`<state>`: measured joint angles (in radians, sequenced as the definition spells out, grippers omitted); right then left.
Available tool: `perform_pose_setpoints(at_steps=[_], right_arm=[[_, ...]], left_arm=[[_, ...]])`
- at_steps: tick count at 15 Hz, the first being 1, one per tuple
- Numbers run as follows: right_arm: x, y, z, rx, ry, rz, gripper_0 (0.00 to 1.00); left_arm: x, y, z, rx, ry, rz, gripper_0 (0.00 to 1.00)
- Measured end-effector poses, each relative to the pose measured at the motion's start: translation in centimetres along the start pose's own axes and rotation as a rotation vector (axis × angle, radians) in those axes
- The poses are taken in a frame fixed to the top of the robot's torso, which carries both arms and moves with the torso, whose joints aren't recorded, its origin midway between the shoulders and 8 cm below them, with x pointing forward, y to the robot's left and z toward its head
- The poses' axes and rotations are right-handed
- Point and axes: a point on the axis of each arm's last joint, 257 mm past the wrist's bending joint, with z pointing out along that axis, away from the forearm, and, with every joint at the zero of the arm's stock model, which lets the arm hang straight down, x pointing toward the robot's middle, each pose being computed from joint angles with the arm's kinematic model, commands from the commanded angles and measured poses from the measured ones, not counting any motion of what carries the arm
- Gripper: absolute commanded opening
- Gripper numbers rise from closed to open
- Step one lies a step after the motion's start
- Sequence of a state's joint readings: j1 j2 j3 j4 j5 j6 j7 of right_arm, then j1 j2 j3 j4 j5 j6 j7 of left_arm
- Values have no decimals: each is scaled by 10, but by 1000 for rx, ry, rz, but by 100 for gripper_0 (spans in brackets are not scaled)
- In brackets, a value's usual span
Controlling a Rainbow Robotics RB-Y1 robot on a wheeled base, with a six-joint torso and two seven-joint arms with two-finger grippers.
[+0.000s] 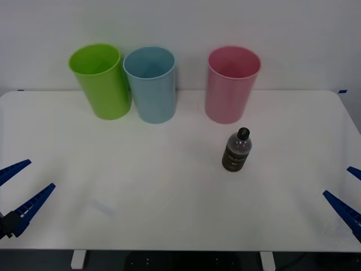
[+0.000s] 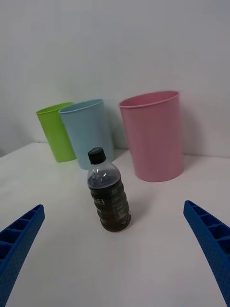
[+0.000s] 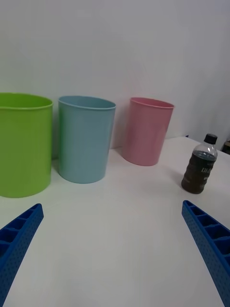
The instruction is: Grasp the object on the table and drop it into the matching bin: aluminum can to the light blue bin, PET bottle to the pink bin.
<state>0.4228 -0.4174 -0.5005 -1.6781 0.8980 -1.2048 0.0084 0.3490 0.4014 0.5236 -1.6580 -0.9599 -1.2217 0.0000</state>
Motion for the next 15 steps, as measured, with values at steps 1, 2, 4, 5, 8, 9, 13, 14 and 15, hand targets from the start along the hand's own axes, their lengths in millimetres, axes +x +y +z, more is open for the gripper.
perform_pose_setpoints(at_steps=[1,2,4,5,8,9,13,14,15], right_arm=[[2,1,-1,2,5,-2,100],[5,2,0,2,7,-5,100],[11,4,5,2,12,-16,100],[14,3,8,10,15,-45,100],[26,0,16,42,31,-134,100],[30,0,19,50,35,-149,100],[47,3,35,75,51,-127,100],[51,2,39,85,55,-124,100],[54,2,43,91,58,-122,100]], left_arm=[[0,0,0,0,0,0,100],[0,0,0,0,0,0,100],[0,0,0,0,0,0,100],[0,0,0,0,0,0,100],[0,0,0,0,0,0,100],[0,0,0,0,0,0,100],[0,0,0,0,0,0,100],[0,0,0,0,0,0,100],[0,0,0,0,0,0,100]])
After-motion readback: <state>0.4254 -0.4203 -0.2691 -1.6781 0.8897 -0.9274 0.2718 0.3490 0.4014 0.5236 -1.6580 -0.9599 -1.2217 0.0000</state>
